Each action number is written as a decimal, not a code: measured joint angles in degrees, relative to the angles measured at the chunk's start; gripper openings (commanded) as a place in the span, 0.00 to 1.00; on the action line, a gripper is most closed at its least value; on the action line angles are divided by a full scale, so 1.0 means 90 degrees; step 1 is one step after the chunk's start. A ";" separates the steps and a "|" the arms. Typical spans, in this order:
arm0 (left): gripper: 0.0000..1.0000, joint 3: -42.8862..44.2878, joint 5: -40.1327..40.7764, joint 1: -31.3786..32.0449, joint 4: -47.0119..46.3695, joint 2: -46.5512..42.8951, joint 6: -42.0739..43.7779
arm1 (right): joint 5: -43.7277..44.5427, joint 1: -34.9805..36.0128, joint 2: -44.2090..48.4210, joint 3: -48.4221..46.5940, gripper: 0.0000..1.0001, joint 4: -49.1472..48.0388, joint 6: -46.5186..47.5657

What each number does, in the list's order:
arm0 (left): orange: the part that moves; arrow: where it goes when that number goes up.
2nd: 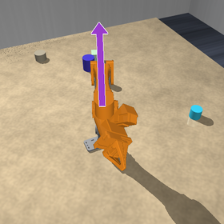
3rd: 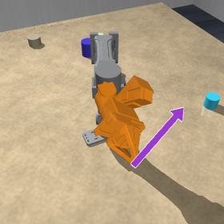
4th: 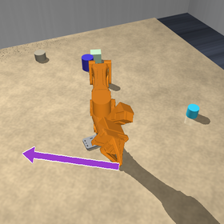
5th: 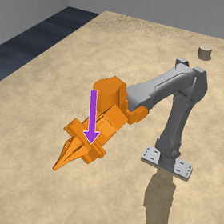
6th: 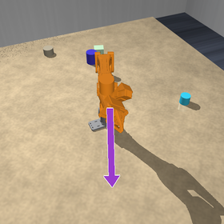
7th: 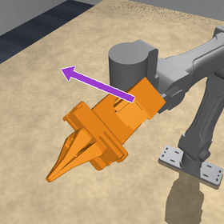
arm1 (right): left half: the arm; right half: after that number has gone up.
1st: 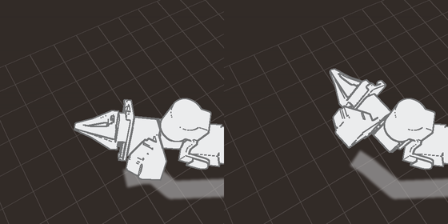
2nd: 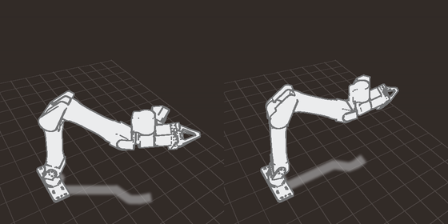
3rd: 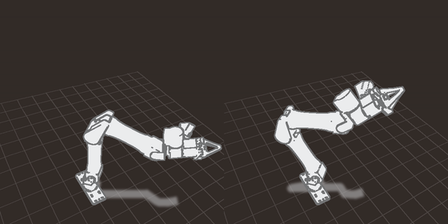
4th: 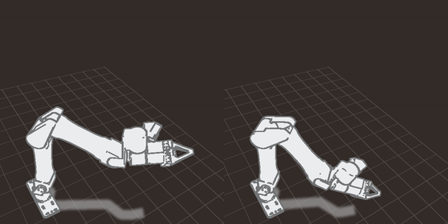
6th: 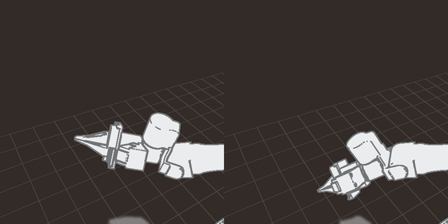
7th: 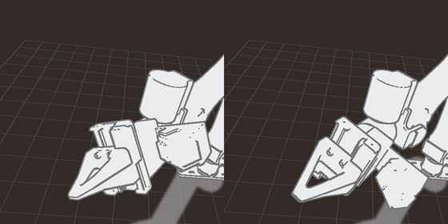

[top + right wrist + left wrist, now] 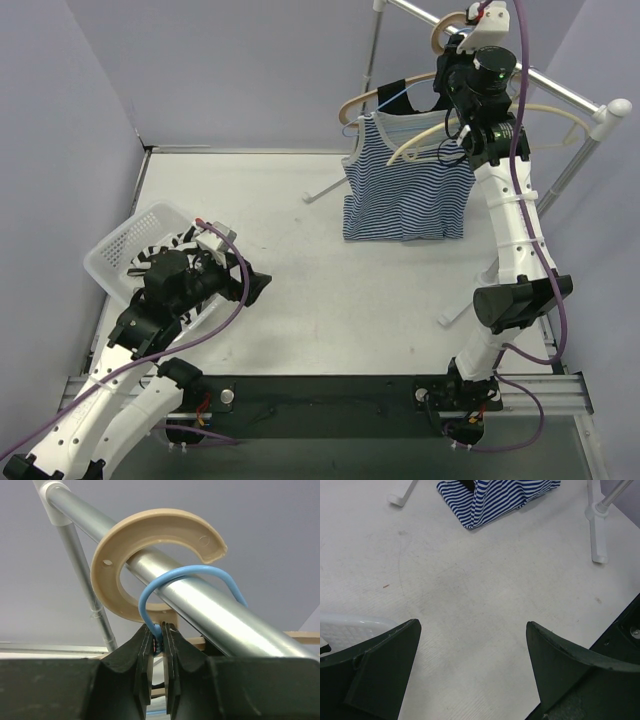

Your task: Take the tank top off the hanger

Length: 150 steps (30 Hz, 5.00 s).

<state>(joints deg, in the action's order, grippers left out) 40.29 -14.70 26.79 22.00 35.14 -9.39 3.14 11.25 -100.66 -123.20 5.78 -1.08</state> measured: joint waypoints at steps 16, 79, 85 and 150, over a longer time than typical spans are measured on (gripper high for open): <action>0.97 -0.0036 -0.0238 -0.0185 -0.0146 -0.0104 -0.0080 | 0.0087 0.0005 0.0095 -0.0075 0.02 0.0330 0.0012; 0.97 0.0787 -0.0828 -0.0447 -0.0027 0.0002 -0.0437 | 0.1498 0.0549 0.1195 -0.0155 0.00 0.1071 0.0911; 0.97 0.0767 -0.0763 -0.0447 -0.0024 0.0010 -0.0435 | 0.1909 0.0454 0.1134 -0.0260 0.00 0.0891 0.0930; 0.97 0.1341 -0.4216 -0.0447 0.0172 -0.0374 -0.0063 | 0.2671 0.5916 0.2795 0.1931 0.00 0.0406 -0.0651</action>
<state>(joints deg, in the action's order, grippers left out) 52.36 -52.64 22.76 23.55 31.77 -9.96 27.18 64.49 -75.50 -105.82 9.43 -6.94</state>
